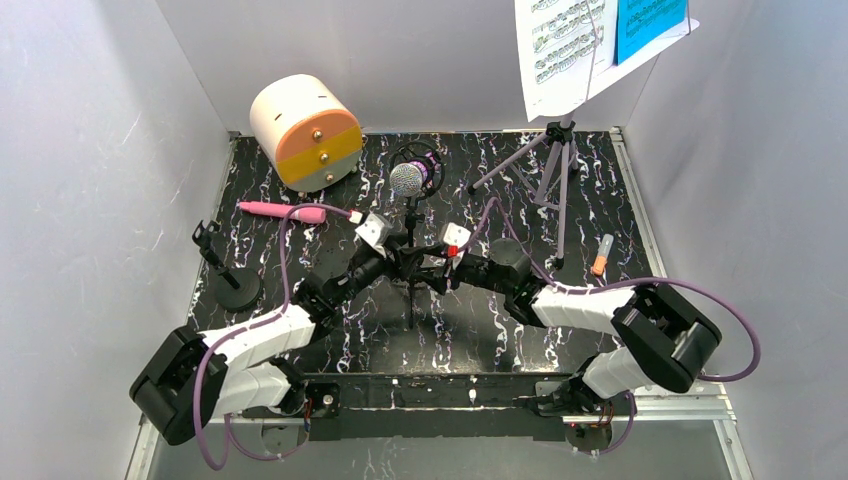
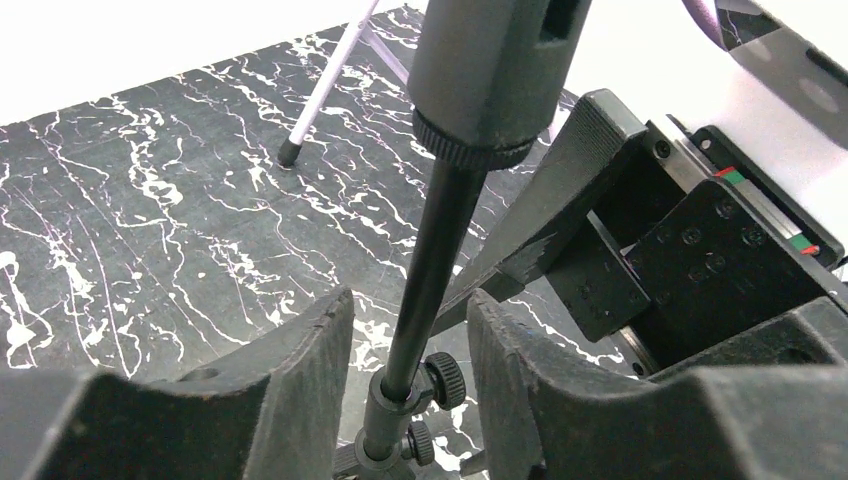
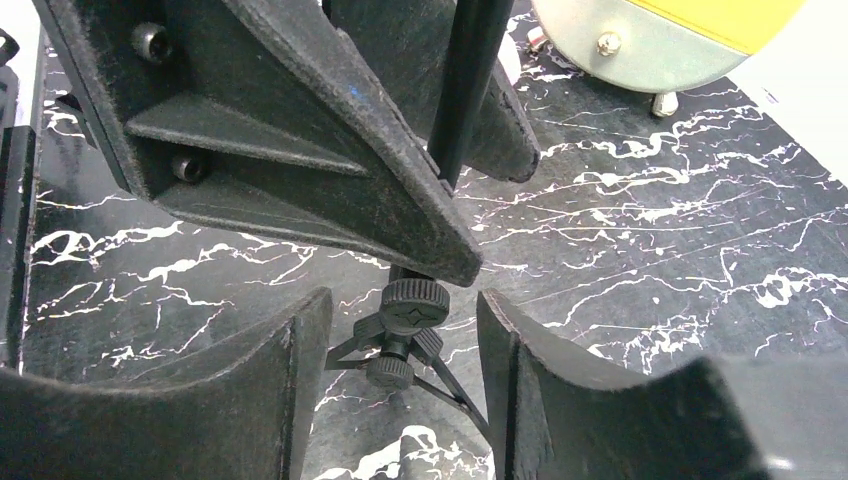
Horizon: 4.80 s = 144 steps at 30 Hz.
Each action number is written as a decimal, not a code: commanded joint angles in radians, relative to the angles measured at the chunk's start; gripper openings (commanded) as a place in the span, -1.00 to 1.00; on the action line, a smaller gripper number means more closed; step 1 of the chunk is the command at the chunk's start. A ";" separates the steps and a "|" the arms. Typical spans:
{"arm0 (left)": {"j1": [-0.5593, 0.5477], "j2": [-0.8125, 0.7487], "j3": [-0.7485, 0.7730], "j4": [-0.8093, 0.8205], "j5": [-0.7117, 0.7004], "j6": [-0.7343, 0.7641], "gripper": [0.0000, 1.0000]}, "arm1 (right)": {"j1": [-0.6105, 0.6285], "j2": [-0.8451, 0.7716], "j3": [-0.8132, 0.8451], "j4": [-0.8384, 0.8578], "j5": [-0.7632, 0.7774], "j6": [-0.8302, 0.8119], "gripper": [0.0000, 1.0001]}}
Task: Pack up the instrument practice props
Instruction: Unscrew the microphone stand from the music stand.
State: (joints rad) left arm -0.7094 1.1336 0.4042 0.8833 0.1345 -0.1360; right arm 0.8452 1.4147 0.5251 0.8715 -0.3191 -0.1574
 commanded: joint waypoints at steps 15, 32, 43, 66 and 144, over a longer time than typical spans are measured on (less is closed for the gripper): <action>-0.003 0.012 0.002 0.031 0.008 0.058 -0.85 | -0.015 0.023 0.068 0.041 -0.037 0.006 -0.13; -0.003 0.018 -0.013 0.049 0.026 0.080 -0.94 | -0.024 0.040 0.130 -0.109 -0.079 -0.036 -0.90; -0.003 0.036 -0.002 0.049 0.028 0.049 -1.00 | -0.013 0.021 0.110 -0.204 -0.103 -0.353 -0.97; -0.003 0.035 0.000 0.021 -0.054 0.025 -1.00 | 0.221 0.069 0.103 -0.158 0.413 -0.798 -0.67; -0.003 0.034 -0.028 0.062 -0.033 0.075 -1.00 | -0.212 0.309 0.229 0.057 -0.421 0.660 -0.97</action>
State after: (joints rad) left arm -0.7033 1.1690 0.3866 0.9524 0.0765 -0.0441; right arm 0.6178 1.7874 0.7002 1.2236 -0.7670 0.8108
